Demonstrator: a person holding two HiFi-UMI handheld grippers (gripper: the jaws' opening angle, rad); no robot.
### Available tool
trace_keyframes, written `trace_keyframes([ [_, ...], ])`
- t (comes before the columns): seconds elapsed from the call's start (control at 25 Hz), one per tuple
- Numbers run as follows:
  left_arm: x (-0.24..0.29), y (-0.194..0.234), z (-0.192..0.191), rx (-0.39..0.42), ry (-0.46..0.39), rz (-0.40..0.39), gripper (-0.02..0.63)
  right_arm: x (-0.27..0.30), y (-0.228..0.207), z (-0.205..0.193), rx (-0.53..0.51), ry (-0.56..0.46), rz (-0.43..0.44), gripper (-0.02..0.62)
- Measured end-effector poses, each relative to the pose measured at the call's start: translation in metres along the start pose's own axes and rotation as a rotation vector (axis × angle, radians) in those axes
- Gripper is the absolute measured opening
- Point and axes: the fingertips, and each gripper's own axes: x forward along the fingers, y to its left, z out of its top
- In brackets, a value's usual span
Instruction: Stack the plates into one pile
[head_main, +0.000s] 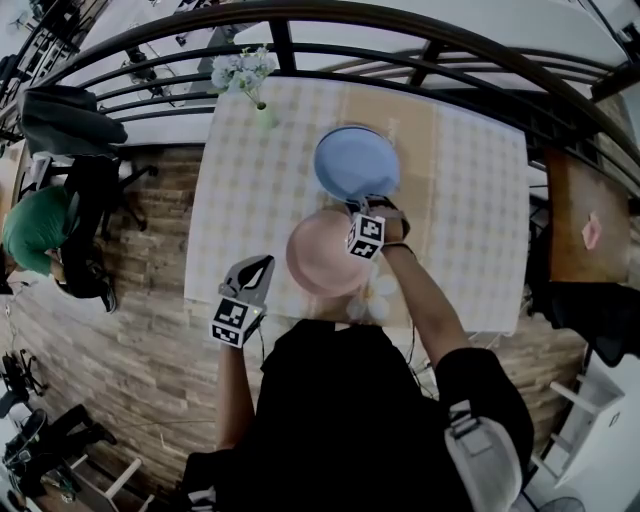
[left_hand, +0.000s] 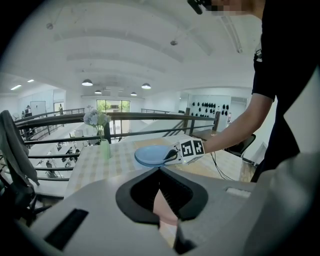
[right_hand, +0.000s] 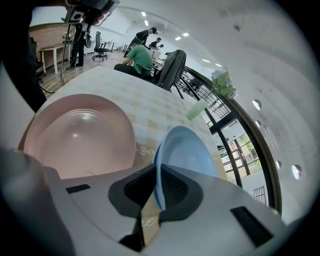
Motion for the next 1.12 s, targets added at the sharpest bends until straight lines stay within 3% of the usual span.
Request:
trace_keyframes([
  [0.6,0.0,0.006,-0.007,0.011,0.01,-0.013,0.0,0.012,0.002,0.0,0.028,0.018,0.01,0.021],
  [0.84,0.002,0.004,-0.008,0.005,0.006,-0.016,0.0,0.014,0.0,0.001,-0.026,0.013,-0.01,0.035],
  [1.12,0.001,0.001,-0.005,0.004,0.01,-0.017,0.0,0.016,0.008,-0.001,0.063,0.005,0.065,0.07],
])
